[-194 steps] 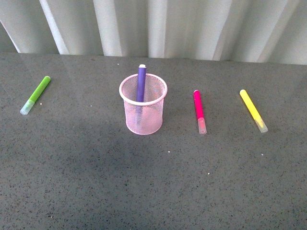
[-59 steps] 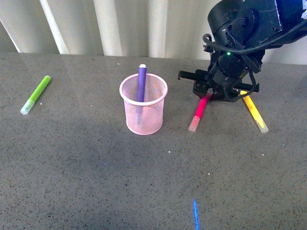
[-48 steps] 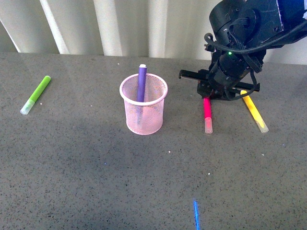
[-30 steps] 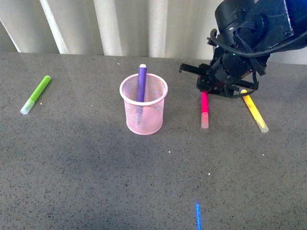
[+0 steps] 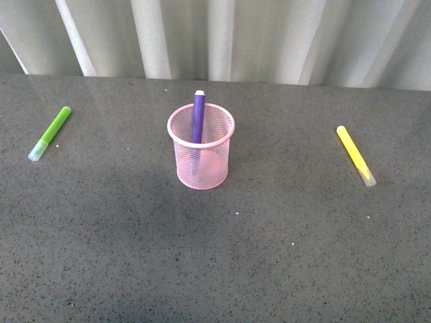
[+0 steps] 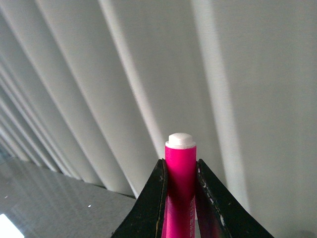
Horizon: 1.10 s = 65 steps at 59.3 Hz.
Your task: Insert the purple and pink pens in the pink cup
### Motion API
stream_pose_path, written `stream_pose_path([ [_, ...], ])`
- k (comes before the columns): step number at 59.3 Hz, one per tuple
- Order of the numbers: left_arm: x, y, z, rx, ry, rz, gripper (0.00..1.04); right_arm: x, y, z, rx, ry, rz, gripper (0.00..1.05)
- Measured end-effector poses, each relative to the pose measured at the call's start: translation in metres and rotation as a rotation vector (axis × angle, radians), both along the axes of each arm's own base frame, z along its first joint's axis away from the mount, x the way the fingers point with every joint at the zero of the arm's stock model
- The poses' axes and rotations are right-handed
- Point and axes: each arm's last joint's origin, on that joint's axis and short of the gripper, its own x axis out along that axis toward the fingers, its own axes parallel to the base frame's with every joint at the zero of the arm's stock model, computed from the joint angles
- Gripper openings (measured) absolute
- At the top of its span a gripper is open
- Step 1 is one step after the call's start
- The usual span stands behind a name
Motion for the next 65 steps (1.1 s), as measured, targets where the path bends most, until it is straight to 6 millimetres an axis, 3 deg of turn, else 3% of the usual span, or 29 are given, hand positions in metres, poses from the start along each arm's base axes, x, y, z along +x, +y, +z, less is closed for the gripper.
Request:
stream_pose_path([
  [13, 0.0, 0.0, 0.0, 0.0, 0.0, 0.0, 0.98, -0.003, 0.02, -0.05, -0.072, 0.098, 0.054, 0.11],
  [26, 0.0, 0.0, 0.0, 0.0, 0.0, 0.0, 0.98, -0.001, 0.038, -0.079, -0.096, 0.158, 0.055, 0.11],
  [40, 0.0, 0.0, 0.0, 0.0, 0.0, 0.0, 0.98, 0.005, 0.058, -0.102, -0.111, 0.185, 0.046, 0.11],
  [50, 0.0, 0.0, 0.0, 0.0, 0.0, 0.0, 0.98, 0.009, 0.061, -0.117, -0.128, 0.213, 0.027, 0.11],
  [65, 0.0, 0.0, 0.0, 0.0, 0.0, 0.0, 0.98, 0.011, 0.058, -0.119, -0.132, 0.209, 0.021, 0.11],
])
